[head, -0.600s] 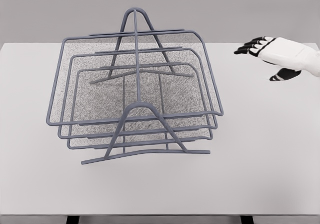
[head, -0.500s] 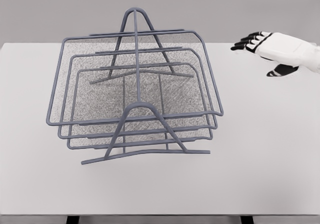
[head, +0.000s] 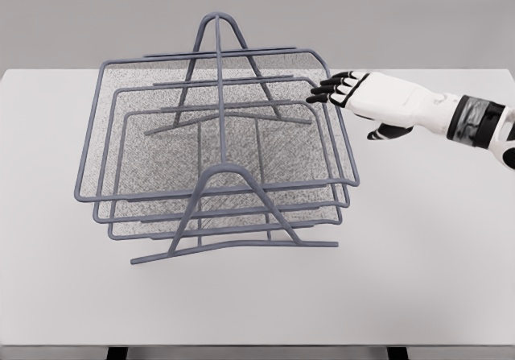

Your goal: Pull out the upper folder box with right arm

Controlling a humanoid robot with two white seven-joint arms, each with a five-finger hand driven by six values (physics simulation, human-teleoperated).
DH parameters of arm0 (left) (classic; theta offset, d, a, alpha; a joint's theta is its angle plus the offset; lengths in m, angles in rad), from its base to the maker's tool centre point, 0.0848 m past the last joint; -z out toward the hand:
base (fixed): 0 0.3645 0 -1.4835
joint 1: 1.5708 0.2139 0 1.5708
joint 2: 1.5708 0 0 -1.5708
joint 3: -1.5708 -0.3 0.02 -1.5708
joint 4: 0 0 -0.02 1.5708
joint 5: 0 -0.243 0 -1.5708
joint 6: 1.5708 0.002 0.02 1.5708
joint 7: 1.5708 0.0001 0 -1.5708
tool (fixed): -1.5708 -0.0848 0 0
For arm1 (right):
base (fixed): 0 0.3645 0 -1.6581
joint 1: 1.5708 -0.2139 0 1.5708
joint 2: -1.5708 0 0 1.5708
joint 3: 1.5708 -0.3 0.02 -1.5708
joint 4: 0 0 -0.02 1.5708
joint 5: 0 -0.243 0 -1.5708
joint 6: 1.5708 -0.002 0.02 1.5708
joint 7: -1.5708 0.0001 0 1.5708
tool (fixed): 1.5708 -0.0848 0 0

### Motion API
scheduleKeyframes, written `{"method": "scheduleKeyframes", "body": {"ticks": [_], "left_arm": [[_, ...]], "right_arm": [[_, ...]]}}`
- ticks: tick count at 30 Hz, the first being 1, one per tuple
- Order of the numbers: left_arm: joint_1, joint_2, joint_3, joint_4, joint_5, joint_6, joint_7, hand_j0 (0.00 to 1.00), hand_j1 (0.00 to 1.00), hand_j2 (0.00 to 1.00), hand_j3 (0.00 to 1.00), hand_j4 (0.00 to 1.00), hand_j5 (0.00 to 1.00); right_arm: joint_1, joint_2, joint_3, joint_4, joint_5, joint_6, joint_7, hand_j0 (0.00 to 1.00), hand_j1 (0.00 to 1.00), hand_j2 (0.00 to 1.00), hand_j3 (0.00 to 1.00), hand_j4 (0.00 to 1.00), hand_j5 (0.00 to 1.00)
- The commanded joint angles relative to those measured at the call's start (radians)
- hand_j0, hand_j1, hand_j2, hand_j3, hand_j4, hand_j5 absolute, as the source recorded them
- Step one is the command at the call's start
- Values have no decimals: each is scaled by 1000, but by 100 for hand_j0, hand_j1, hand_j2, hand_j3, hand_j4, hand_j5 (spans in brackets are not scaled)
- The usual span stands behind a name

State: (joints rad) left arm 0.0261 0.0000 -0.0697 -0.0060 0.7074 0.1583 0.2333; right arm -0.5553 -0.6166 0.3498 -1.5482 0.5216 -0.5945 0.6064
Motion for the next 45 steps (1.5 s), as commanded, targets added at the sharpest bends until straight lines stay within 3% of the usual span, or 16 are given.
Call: {"method": "scheduleKeyframes", "body": {"ticks": [1,11,17,23,27,31,35,36,37,39,42,45], "left_arm": [[0,0,-1,1,0,0,0,100,100,100,100,100,100],[0,0,-2,1,0,0,0,100,100,100,100,100,100],[0,0,-1,1,0,0,0,100,100,100,100,100,100],[0,0,-1,1,0,0,0,100,100,100,100,100,100],[0,0,-1,1,0,0,0,100,100,100,100,100,100],[0,0,-1,1,0,0,0,100,100,100,100,100,100],[0,0,-1,1,0,0,0,100,100,100,100,100,100],[0,0,-1,1,0,0,0,100,100,100,100,100,100],[0,0,-1,1,0,0,0,100,100,100,100,100,100],[0,0,-1,1,0,0,0,100,100,100,100,100,100],[0,0,-1,1,0,0,0,100,100,100,100,100,100],[0,0,-1,1,0,0,0,100,100,100,100,100,100]], "right_arm": [[0,-3,12,-7,1,-16,5,100,100,100,100,100,100],[28,-103,-52,7,0,-16,5,100,100,100,100,100,100],[114,-149,-176,17,0,-16,5,100,100,100,100,100,100],[143,-189,-213,63,0,-16,5,100,100,100,100,100,100],[175,-250,-282,74,-17,-16,5,100,100,100,100,100,100],[187,-308,-288,94,-46,-16,5,100,100,100,100,100,100],[189,-327,-318,118,-46,-16,5,100,100,100,100,100,100],[189,-315,-362,117,-49,-16,5,100,100,100,100,100,100],[178,-321,-354,108,-155,-16,5,100,100,100,100,100,100],[120,-350,-348,49,-176,-16,5,100,100,100,100,100,100],[-61,-385,-94,-26,-265,-16,5,100,100,100,100,100,100],[-51,-364,-40,-104,-321,-16,5,100,100,100,100,100,100]]}}
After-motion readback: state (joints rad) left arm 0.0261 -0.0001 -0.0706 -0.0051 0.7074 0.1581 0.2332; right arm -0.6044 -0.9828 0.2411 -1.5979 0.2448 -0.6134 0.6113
